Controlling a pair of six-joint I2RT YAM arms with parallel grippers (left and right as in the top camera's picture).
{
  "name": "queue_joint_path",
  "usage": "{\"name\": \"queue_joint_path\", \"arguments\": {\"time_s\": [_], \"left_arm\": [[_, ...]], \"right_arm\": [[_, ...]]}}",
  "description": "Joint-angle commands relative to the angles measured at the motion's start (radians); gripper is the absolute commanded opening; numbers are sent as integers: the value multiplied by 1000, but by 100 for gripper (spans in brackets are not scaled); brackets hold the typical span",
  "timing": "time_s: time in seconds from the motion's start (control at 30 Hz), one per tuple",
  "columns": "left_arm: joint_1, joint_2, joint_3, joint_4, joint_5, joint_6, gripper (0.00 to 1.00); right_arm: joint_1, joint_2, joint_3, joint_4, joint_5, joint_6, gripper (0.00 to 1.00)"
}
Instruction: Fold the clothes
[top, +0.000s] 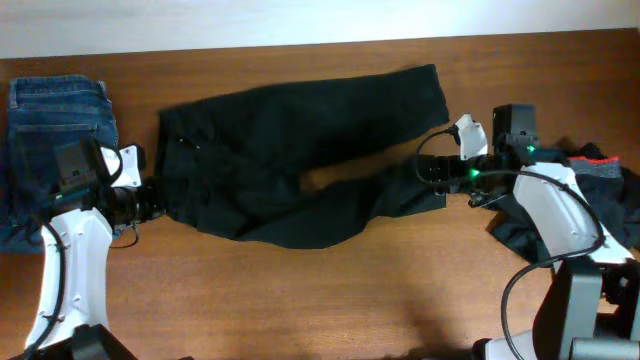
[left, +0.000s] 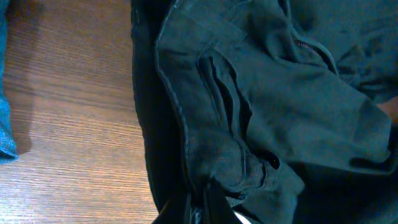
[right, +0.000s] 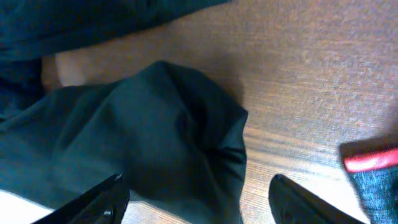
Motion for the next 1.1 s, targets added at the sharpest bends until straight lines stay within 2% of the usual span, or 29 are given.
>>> {"name": "queue_joint_path", "arguments": {"time_s": [0.0,0.1,0.17,0.27,0.4,0.7,1.07], "left_arm": [[1,-11,1,6,-3,-11,2],[1,-11,1,6,-3,-11,2],[1,-11,1,6,-3,-11,2],[1,-11,1,6,-4,-11,2],[1,-11,1,5,-20,-11,2],[1,-11,1,-41,-77,-46,1],[1,-11,1,-132,-171,-113,1]], "right_arm": [[-1,-13,-51,56,-17,-11,70],[-1,-13,-70,72,-17,-11,53],[-1,-13,-74,70,-16,-11,31],[-2,-13,-74,67,-4,-1,4],[-31,-13,-74,54,17,56,4],[-206,-13,-74,-160,17,129,4],[-242,-13,-74,-142,2,129,4]]}}
